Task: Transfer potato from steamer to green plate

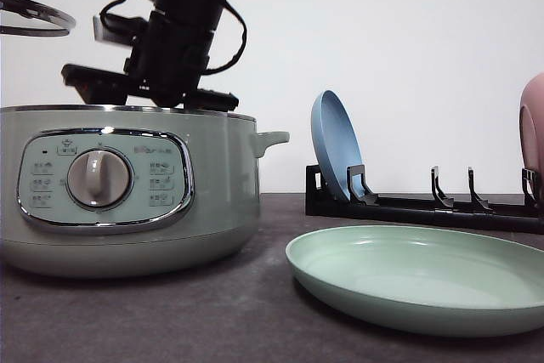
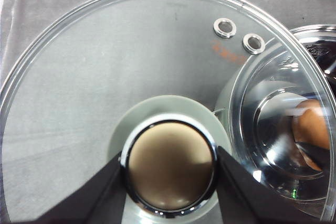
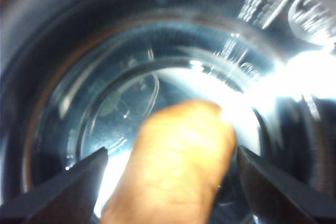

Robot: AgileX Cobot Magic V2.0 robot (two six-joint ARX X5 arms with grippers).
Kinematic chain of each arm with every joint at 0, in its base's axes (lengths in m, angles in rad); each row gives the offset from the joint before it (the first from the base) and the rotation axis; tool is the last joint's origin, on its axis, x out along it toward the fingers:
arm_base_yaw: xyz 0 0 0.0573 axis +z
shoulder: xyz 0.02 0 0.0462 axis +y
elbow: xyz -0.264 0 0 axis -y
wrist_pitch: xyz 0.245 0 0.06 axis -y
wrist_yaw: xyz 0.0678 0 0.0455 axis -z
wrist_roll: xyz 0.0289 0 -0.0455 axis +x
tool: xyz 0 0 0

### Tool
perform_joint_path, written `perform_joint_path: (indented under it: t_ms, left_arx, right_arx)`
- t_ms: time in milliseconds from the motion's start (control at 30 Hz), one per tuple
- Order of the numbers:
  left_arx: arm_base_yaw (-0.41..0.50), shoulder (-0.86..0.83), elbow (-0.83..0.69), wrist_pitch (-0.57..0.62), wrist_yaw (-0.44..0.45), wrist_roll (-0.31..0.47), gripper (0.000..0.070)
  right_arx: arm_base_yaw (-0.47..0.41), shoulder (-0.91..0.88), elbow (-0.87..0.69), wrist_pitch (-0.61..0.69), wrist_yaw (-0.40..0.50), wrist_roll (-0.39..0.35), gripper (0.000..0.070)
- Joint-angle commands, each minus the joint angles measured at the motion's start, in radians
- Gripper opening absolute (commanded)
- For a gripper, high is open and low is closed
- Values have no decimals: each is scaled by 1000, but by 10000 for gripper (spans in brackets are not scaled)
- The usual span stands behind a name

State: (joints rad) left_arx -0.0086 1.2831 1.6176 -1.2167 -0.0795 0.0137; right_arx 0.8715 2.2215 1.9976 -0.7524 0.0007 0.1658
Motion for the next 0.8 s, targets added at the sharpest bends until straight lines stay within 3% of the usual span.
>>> perform_joint_path:
  t_ms: [0,233,567,767]
  left_arx:
    - [2,-9,27,29,-3,8,1]
    - [2,-9,27,29,-3,8,1]
    - [2,-9,27,29,-3,8,1]
    - [2,-9,27,29,-3,9,1]
  right_arx:
    - [14,27,30,3,4,7,493]
    - [13,28,30,-23,8,6,489]
    - [14,28,30,-37,-1,7,252]
    - [14,16,48,-46,-1,-3,205]
